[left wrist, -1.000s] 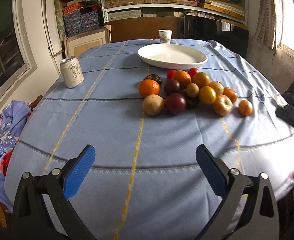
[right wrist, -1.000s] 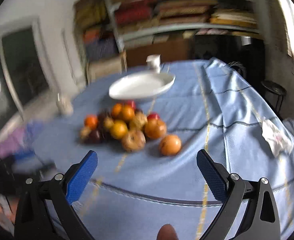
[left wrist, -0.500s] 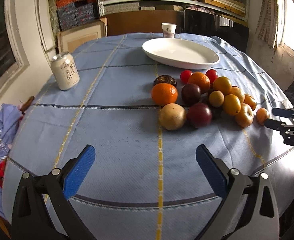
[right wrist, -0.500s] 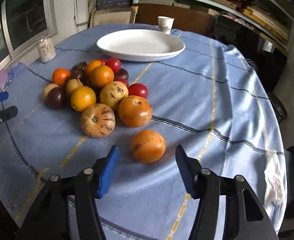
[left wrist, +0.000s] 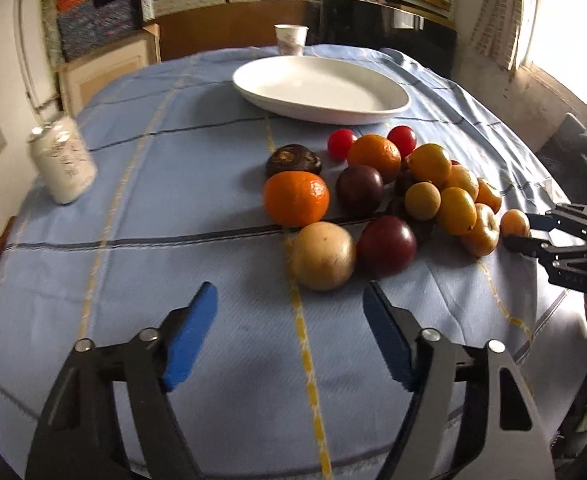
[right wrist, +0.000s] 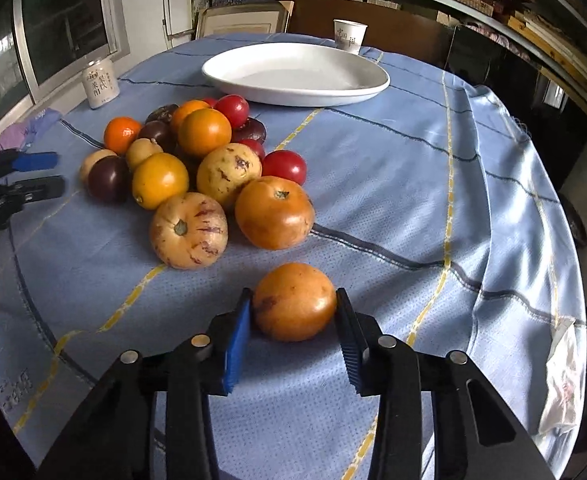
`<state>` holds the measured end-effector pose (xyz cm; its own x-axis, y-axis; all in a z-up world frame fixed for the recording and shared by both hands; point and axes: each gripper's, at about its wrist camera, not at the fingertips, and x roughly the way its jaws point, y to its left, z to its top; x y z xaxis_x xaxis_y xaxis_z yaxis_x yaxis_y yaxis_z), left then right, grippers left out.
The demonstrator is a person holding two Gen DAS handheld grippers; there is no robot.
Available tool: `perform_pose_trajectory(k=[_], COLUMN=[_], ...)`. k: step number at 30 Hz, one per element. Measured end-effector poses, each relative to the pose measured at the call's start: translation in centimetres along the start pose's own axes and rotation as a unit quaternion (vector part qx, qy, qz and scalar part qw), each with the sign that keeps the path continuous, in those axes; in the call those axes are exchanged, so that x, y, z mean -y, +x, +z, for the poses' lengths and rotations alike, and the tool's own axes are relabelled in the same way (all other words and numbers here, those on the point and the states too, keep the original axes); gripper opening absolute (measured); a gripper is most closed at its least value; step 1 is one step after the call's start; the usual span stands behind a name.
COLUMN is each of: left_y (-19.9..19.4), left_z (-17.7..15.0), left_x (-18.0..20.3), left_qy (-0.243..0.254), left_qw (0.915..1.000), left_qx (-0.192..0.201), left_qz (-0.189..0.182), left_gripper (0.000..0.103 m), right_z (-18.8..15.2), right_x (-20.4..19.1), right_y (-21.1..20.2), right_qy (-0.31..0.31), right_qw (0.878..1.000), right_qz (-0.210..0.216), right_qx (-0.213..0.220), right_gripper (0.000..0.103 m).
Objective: Organize fruits
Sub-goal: 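Grasp the pale round fruit with the left tool while the right tool grasps an orange fruit, then carry both fruits onto the white plate and open both tools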
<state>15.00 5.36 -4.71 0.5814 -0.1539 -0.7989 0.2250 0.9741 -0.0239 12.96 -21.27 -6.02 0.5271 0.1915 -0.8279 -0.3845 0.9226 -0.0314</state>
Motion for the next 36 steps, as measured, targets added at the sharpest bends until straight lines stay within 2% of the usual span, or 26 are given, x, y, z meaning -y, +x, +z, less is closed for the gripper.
perform_pose_trajectory(k=[1, 5, 11, 16, 20, 33, 36], left_y=[0.6, 1.9, 2.9, 2.9, 2.9, 3.7, 4.3], left_z=[0.4, 1.3, 2.4, 2.6, 2.2, 2.1, 2.6], left_x=[0.0, 0.1, 0.5, 0.4, 0.0, 0.0, 0.7], left_qy=[0.006, 0.027, 0.056, 0.066, 0.070, 0.130, 0.135], left_qw=[1.0000, 0.9991, 0.9976, 0.9953, 0.9931, 0.9853, 0.9853], left_qx=[-0.005, -0.011, -0.012, -0.013, -0.015, -0.012, -0.015], left_qz=[-0.004, -0.032, -0.039, -0.070, -0.093, -0.111, -0.104], left_gripper=[0.061, 0.061, 0.061, 0.048, 0.047, 0.047, 0.042], right_z=[-0.1, -0.3, -0.5, -0.3, -0.2, 0.6, 1.1], right_x=[0.1, 0.5, 0.9, 1.2, 1.4, 1.6, 1.8], right_y=[-0.1, -0.3, -0.5, -0.7, -0.9, -1.7, -1.6], right_qy=[0.002, 0.019, 0.038, 0.044, 0.051, 0.055, 0.063], right_qw=[1.000, 1.000, 0.998, 0.998, 0.998, 0.997, 0.996], right_qz=[0.003, 0.022, 0.042, 0.045, 0.046, 0.050, 0.056], right_qx=[0.000, -0.001, 0.000, 0.000, 0.001, 0.012, 0.015], right_gripper=[0.041, 0.041, 0.041, 0.041, 0.041, 0.041, 0.041])
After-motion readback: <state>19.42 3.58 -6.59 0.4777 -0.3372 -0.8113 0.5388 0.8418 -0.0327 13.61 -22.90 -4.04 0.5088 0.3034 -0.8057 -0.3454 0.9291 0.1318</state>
